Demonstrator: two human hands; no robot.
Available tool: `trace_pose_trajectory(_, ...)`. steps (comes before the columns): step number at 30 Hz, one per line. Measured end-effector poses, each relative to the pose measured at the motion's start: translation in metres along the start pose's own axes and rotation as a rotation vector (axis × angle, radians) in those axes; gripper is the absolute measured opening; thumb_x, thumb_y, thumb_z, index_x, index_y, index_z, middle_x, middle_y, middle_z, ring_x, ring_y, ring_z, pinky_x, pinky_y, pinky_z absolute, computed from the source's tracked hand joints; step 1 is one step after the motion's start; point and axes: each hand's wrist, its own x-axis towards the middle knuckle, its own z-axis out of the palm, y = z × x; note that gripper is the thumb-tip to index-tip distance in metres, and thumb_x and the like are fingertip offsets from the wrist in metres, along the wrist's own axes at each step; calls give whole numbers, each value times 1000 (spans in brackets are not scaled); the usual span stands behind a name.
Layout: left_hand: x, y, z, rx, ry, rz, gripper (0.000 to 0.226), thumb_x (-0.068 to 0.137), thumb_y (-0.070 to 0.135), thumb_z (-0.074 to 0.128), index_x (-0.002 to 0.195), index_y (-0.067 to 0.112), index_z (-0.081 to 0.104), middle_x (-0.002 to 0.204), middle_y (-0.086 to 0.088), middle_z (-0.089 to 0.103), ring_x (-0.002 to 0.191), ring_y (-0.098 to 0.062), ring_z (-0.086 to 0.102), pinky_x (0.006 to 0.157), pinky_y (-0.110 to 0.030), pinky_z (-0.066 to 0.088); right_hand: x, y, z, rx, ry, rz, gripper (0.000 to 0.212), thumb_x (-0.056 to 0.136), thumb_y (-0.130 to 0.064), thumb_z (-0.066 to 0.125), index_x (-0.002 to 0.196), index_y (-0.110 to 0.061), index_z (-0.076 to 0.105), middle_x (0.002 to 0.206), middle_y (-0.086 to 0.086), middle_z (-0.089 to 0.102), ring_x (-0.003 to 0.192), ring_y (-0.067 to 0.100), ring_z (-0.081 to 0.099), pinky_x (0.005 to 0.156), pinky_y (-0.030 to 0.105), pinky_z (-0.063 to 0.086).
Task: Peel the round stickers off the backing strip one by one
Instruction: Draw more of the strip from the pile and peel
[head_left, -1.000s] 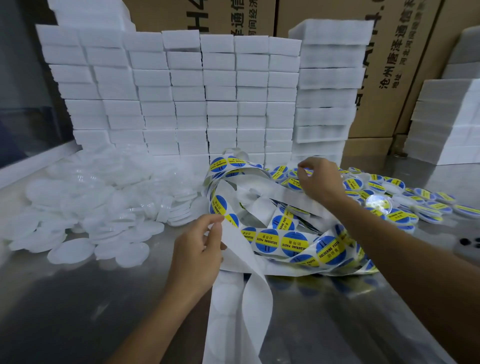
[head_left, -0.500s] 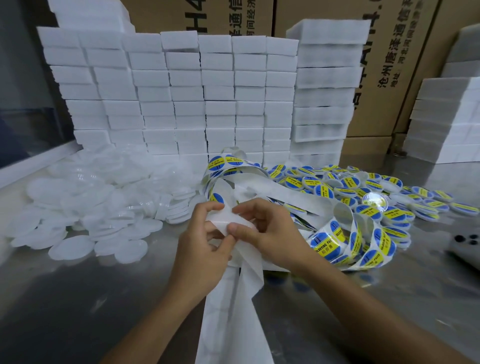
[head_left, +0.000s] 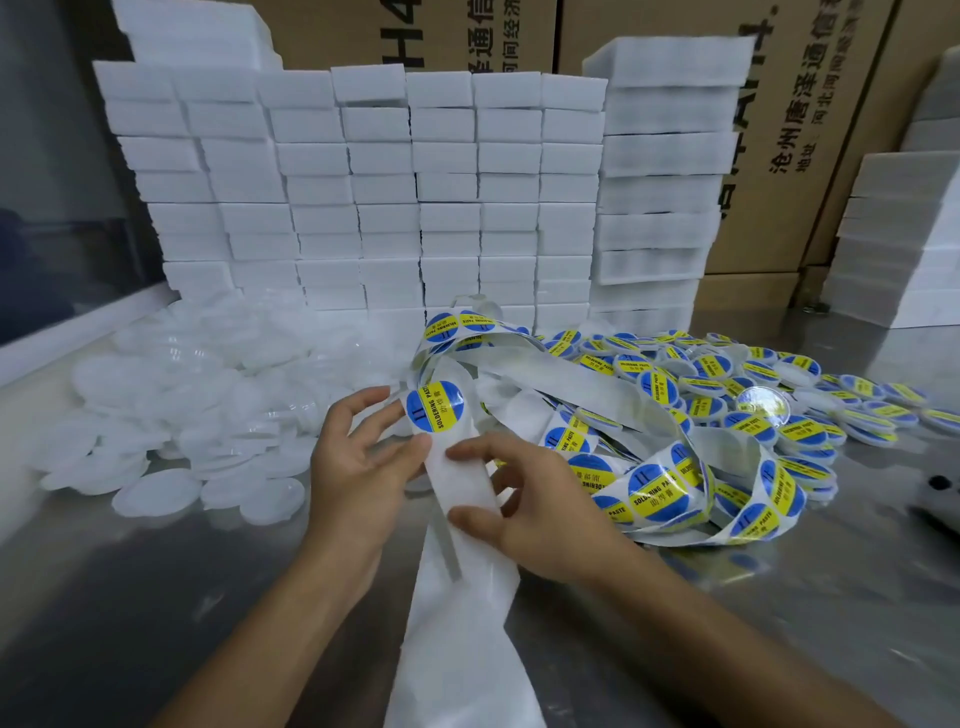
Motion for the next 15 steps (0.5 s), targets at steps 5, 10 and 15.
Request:
trace_pose_trajectory(5, -1, -1, -1, 45, 0, 36, 45, 83, -11, 66, 106, 27, 59, 96, 4, 76, 77, -18, 74, 60, -27, 58, -3, -3, 1, -115, 28, -105, 26, 86, -40, 69, 112, -34, 68, 100, -23, 64, 84, 1, 63, 68, 13, 48)
trace_pose_trajectory(10, -4, -1, 2, 131, -39, 68, 43, 84, -7, 67, 110, 27, 58, 81, 2, 77, 67, -14, 73, 55, -21, 54, -3, -5, 0, -344, 295, -258, 21, 89, -32, 68, 109, -26, 68, 126, -7, 52, 93, 7, 61, 68, 36, 54)
trace_pose_trajectory(15, -8, -2, 8, 150, -123, 78, 43, 85, -2, 69, 113, 28, 56, 79, -2, 77, 67, -14, 73, 57, -19, 54, 0, -1, -5, -460, 436, -471, 15, 89, -20, 71, 102, -15, 75, 104, 2, 67, 90, 21, 64, 69, 40, 53)
